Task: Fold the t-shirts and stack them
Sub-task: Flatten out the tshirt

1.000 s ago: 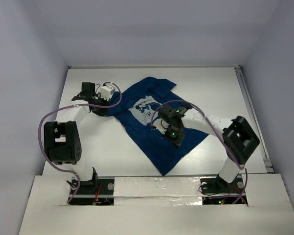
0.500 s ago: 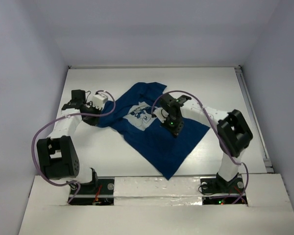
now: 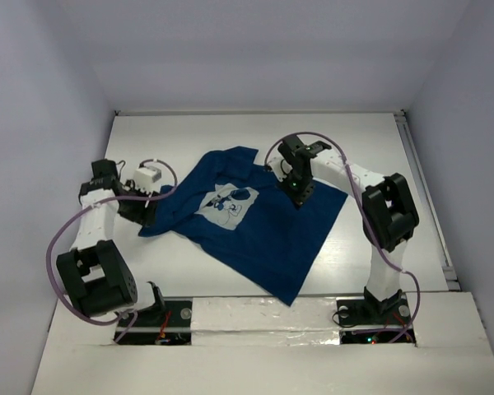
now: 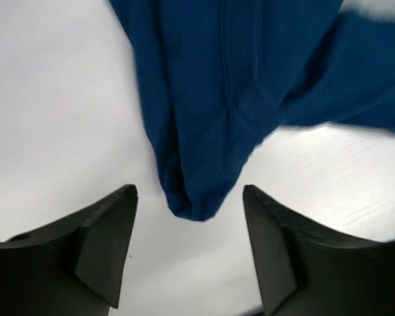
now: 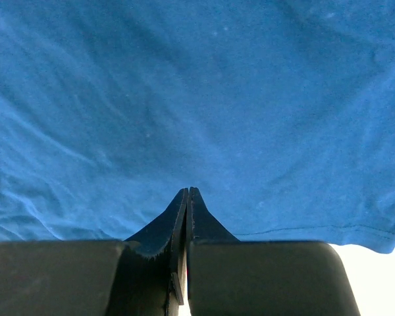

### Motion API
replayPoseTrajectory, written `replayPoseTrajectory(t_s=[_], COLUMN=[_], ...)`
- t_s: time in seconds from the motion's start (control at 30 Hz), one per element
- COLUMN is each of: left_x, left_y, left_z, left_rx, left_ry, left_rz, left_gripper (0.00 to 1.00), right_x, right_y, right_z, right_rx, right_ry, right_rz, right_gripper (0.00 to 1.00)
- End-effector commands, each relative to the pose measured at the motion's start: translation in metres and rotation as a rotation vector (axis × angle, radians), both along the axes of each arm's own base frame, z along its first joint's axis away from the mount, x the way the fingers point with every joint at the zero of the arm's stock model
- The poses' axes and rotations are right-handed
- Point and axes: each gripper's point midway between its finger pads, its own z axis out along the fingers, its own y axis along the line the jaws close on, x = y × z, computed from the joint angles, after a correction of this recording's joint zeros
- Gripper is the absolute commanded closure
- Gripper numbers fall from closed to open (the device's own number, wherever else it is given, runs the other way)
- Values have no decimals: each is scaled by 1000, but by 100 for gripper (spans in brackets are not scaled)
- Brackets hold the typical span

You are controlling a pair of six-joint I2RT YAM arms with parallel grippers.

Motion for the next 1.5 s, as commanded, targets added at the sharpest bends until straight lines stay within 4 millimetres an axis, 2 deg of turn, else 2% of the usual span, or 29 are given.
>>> replayPoseTrajectory(t_s=[0.0, 0.03, 0.1, 0.13, 0.17, 0.23, 0.27, 0.3, 0.37, 0.4, 0.5, 0.6, 0.7, 0.9, 0.97, 1.07, 1.2, 1.3, 1.47], left_x=[37, 54, 75, 86, 102, 117, 122, 132, 143, 150, 165, 179, 187, 203, 203, 205, 204, 207, 214], left_y=[-20, -22, -38, -51, -58, -74, -99, -109, -125, -141, -162, -161, -164, -183, -198, -208, -224, -227, -217], left_z=[73, 107, 146, 171, 186, 185, 179, 161, 141, 124, 97, 64, 43, 32, 29, 20, 8, 6, -4], left_rx=[-107, -125, -201, -229, -238, -233, -239, -238, -231, -240, -212, -152, -112, -104, -101, -93, -89, -76, -20], left_ry=[-226, -308, -420, -477, -524, -525, -508, -464, -417, -384, -375, -338, -315, -332, -329, -317, -289, -296, -307], left_rz=[-58, -45, -97, -121, -132, -152, -209, -221, -236, -265, -302, -266, -241, -234, -254, -260, -275, -270, -231], left_gripper=[36, 21, 16, 16, 17, 20, 21, 21, 20, 19, 19, 18, 18, 19, 22, 27, 29, 30, 37], right_x=[-2, -3, -3, -4, -1, 4, 7, 9, 14, 15, 21, 23, 23, 18, 17, 15, 15, 15, 14], right_y=[7, 5, 4, 3, 2, 0, 0, 0, 1, 1, -4, -4, -2, 0, 1, 0, -4, -5, 2], right_z=[8, 2, -6, -11, -12, -12, -10, -8, -5, -5, -8, -10, -5, 6, 6, 2, -12, -18, -15], right_rx=[36, 27, 16, 6, -3, -18, -24, -26, -32, -31, -50, -55, -39, 11, 19, 14, -19, -27, 9], right_ry=[-23, -13, -7, 3, -5, -23, -34, -39, -56, -57, -70, -72, -80, -79, -74, -69, -51, -42, -34], right_rz=[10, 12, 11, 12, 8, -4, -13, -15, -26, -26, -40, -38, -37, -30, -30, -29, -29, -23, -14], right_gripper=[100, 100, 100, 100, 100, 100, 100, 99, 87, 86, 85, 80, 78, 79, 80, 83, 84, 85, 86])
